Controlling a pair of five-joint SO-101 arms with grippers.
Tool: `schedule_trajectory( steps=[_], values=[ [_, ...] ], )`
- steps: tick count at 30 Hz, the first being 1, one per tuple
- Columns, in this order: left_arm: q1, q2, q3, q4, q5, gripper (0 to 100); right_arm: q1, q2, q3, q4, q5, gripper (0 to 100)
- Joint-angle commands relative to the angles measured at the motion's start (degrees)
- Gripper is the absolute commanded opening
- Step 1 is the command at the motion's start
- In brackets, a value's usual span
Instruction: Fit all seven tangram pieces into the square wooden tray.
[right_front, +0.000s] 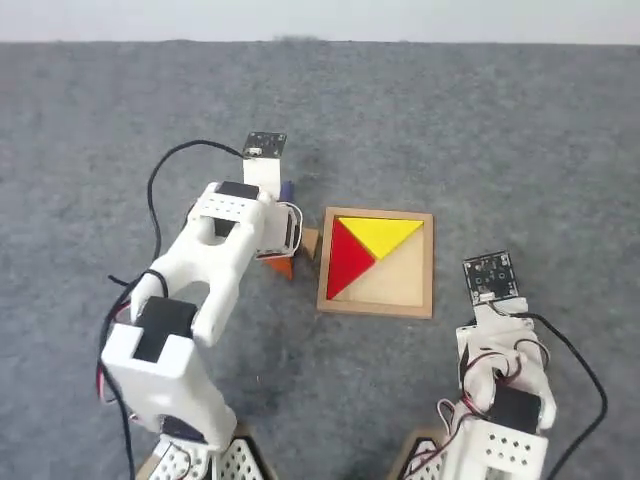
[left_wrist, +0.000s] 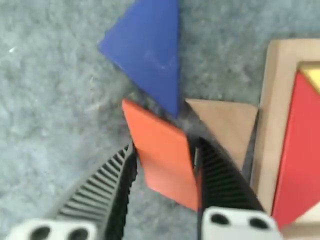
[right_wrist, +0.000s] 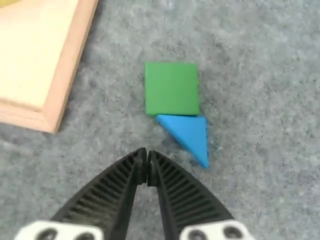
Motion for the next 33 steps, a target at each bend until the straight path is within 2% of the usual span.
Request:
schedule_trajectory(
  steps=[1,8,13,16,21,24,26,33],
  values=[
    [-0.3,-0.5,-2.4,0.6,-4.1,11,-1.1,-1.1,1.0,0.5,0.7,0.6],
    [-0.3,-0.7,-2.9,2.3,-8.4,5,-1.1,-1.1,1.0,0.5,0.7,0.6],
    [0.3,-5.2,-7.0,10.3,-11.2,4,-1.1,-1.1,1.0,0.4,0.7,0.6],
    [3.1,-13.5,-6.4,13.5,-13.6,4,-1.1,-1.1,1.0,0.4,0.7,0.6],
    [14.1,-23.0,-4.5,16.9,-20.5,5,-0.9,-1.2,1.0,0.5,0.7,0.6],
    [20.0,-22.5,-4.0,15.1,-24.0,5,-1.0,-1.2,1.0,0.5,0.7,0.6],
    [23.0,-20.8,-3.5,10.9,-24.3,5,-1.0,-1.2,1.0,0.5,0.7,0.6],
    [29.3,-9.8,-2.9,-1.8,-24.3,5,-1.0,-1.2,1.0,0.5,0.7,0.6]
  ],
)
